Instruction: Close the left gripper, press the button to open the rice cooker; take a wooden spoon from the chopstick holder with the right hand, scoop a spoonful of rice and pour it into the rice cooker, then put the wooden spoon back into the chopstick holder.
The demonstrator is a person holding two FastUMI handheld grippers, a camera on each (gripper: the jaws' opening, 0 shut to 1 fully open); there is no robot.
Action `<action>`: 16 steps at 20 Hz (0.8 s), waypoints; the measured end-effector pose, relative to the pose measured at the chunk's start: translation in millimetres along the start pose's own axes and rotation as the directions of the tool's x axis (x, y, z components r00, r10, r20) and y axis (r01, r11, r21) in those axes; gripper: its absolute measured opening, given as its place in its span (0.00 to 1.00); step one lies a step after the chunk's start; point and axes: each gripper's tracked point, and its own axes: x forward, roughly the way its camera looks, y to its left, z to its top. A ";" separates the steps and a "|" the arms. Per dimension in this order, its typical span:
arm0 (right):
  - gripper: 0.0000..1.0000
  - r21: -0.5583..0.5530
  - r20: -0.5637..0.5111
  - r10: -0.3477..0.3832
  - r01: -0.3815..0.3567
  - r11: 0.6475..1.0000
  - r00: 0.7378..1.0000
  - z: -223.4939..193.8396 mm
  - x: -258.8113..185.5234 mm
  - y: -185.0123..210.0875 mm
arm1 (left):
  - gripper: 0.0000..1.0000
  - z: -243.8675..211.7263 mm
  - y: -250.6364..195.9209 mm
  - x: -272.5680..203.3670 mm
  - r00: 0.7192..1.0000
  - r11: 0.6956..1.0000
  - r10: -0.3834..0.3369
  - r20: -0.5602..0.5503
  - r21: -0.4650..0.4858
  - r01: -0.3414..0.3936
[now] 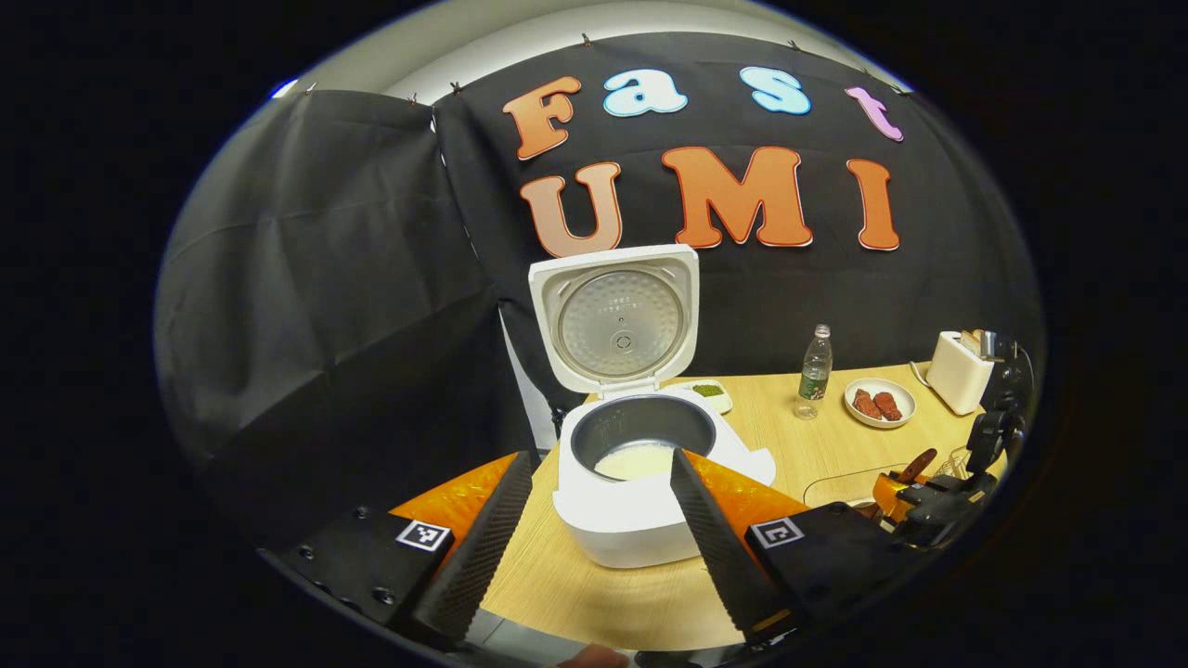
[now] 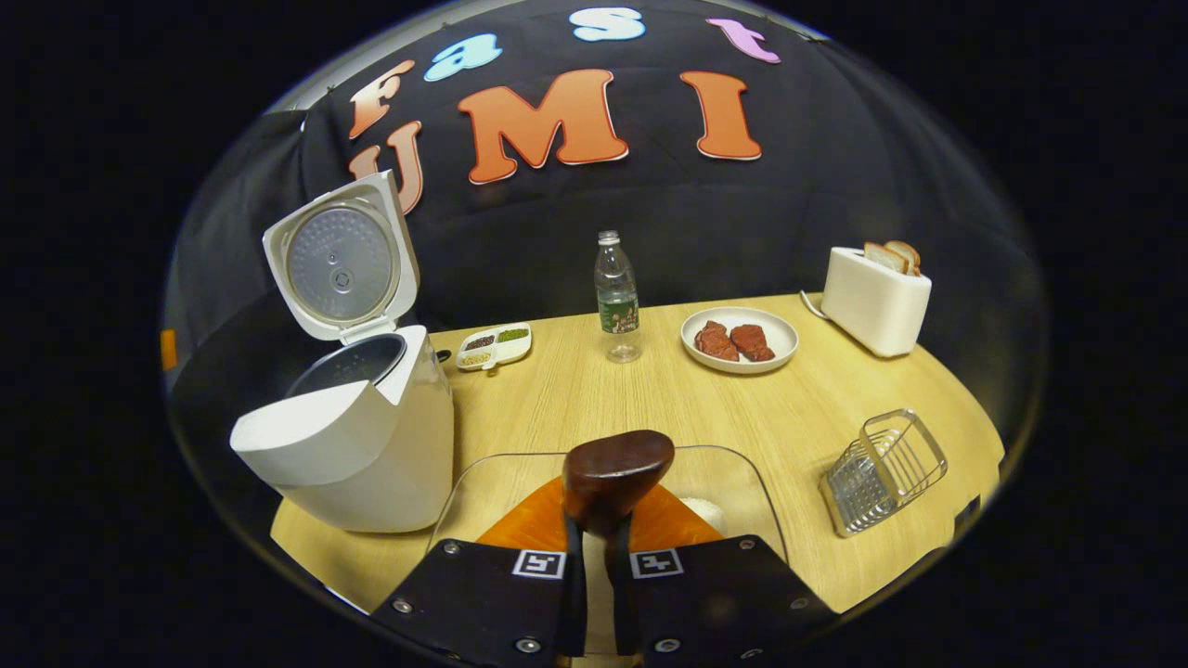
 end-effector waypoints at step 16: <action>0.11 0.526 -0.157 0.120 -0.020 0.850 0.980 -7.5 23.3 -6.6 | 1.00 4.6 0.3 29.4 0.998 0.998 -0.060 0.005 0.027 0.060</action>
